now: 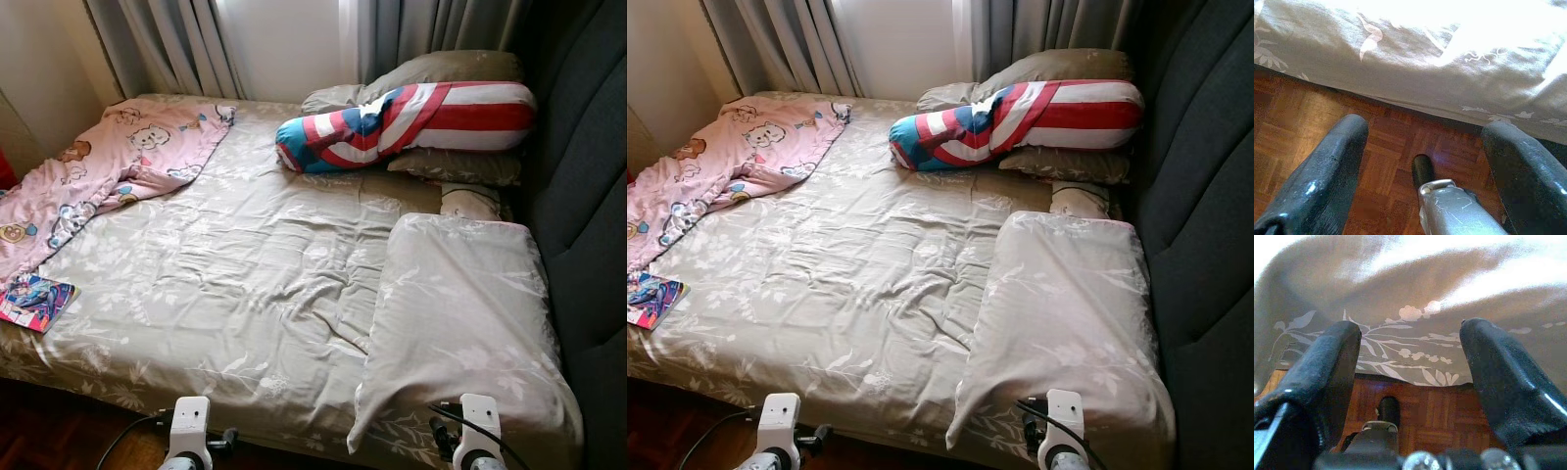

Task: Clean up the room

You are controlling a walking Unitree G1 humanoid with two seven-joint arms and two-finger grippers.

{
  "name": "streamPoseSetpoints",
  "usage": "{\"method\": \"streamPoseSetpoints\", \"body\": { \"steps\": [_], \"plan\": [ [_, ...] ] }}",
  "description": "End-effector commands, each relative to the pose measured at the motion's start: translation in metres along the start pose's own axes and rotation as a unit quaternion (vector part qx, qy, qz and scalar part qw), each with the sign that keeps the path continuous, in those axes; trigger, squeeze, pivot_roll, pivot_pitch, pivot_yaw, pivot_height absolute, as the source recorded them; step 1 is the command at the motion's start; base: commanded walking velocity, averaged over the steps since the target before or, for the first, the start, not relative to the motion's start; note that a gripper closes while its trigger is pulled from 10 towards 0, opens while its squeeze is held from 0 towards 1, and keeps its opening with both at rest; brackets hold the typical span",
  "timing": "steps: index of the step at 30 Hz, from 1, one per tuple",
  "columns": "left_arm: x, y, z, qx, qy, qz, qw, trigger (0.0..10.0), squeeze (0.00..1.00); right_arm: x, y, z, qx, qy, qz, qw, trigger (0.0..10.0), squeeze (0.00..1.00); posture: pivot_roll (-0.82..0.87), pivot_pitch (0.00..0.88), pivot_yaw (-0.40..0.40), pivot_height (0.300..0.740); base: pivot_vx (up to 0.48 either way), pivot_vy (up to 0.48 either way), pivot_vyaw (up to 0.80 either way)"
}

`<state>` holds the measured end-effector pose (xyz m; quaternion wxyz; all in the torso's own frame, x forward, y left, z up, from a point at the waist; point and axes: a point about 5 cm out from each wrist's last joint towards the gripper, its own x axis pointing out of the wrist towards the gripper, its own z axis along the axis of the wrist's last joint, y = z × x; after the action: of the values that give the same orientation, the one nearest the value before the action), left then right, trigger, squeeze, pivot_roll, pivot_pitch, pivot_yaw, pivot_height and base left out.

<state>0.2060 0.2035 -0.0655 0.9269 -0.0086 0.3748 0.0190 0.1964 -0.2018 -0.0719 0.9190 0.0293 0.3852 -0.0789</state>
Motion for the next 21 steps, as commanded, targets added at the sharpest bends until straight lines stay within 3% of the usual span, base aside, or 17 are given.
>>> {"method": "streamPoseSetpoints", "body": {
  "steps": [1, 9, 21],
  "plan": [
    [-0.001, 0.0019, -0.0033, -0.007, 0.006, 0.0, 1.0, 10.0, 0.0, -0.0001, 0.0043, -0.0008, -0.002, -0.001, 0.005, 1.0, 10.0, 0.0, -0.07, 0.038, 0.038, 0.74, 0.0, 0.0, 0.0],
    [-0.0024, 0.0036, -0.0078, -0.023, 0.013, 0.004, 1.0, 10.0, 0.0, -0.0003, 0.0043, -0.0015, -0.002, 0.0, 0.007, 1.0, 10.0, 0.0, -0.07, 0.037, 0.035, 0.74, 0.0, 0.0, 0.0],
    [-0.0033, 0.005, -0.0105, -0.017, 0.019, 0.0, 1.0, 10.0, 0.0, 0.0, 0.0055, -0.001, -0.001, 0.001, 0.009, 1.0, 10.0, 0.0, -0.07, 0.024, 0.044, 0.74, 0.0, 0.276, 0.0]
  ]
}}
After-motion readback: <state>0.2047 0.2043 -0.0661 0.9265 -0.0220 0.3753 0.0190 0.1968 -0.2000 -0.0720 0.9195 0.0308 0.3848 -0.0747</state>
